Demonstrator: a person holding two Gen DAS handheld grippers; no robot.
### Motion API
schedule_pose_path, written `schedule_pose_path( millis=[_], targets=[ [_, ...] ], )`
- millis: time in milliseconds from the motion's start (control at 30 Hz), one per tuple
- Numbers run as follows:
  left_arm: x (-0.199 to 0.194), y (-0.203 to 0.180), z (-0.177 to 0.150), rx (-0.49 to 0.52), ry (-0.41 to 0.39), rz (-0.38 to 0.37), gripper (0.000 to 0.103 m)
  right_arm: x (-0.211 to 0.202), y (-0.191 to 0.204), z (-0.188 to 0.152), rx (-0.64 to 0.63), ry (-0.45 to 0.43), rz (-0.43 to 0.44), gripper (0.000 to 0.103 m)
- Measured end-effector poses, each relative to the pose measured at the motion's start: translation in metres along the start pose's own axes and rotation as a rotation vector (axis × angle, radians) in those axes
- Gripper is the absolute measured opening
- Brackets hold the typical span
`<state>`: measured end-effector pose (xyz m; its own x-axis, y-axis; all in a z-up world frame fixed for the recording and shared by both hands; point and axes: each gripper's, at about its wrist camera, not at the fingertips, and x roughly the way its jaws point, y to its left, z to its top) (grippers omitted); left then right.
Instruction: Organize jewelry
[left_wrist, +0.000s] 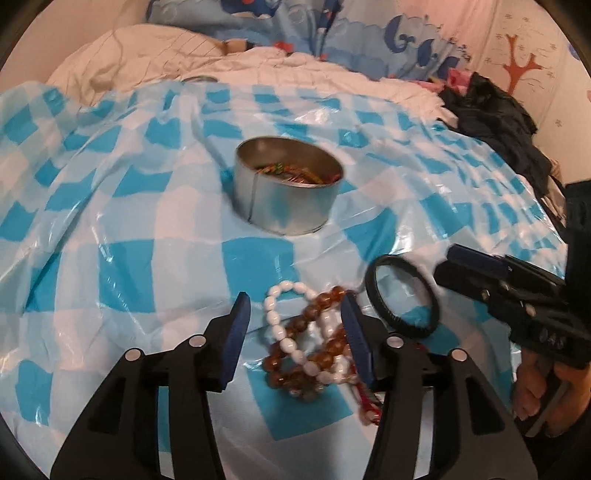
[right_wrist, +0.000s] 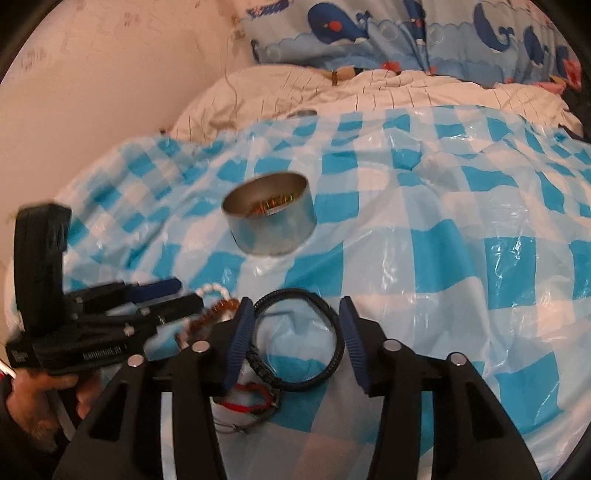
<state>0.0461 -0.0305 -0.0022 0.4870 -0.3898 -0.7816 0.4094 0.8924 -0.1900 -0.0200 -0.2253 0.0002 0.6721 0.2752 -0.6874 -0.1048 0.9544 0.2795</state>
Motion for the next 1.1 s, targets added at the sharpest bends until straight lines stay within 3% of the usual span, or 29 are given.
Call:
schedule_pose_path(
  millis=[167,267,800,933,1033,1067,1100],
  targets=[
    [0.01,0.011,-0.001,-0.08,0.031,-0.032,0.053,0.008,0.002,-0.005,-0.013,0.042,0.008,0.048],
    [0.014,0.016,-0.004,-0.127,0.04,-0.063,0.056,0.012,0.003,-0.007,-0.02,0.06,-0.014,0.056],
    [0.018,0.017,-0.002,-0.146,0.034,-0.062,0.056,0.026,-0.004,-0.012,0.007,0.12,-0.043,0.055],
    [0.02,0.016,-0.001,-0.147,0.036,-0.059,0.056,0.029,-0.004,-0.012,0.001,0.129,-0.053,0.042],
    [0.02,0.014,-0.001,-0.135,0.033,-0.057,0.056,0.031,-0.006,-0.013,0.0,0.136,-0.07,0.023],
    [0.02,0.012,-0.001,-0.122,0.027,-0.056,0.05,0.031,-0.007,-0.013,0.002,0.138,-0.07,0.016],
    [0.02,0.01,-0.002,-0.11,0.027,-0.051,0.035,0.031,-0.007,-0.013,0.001,0.136,-0.069,0.015]
  ],
)
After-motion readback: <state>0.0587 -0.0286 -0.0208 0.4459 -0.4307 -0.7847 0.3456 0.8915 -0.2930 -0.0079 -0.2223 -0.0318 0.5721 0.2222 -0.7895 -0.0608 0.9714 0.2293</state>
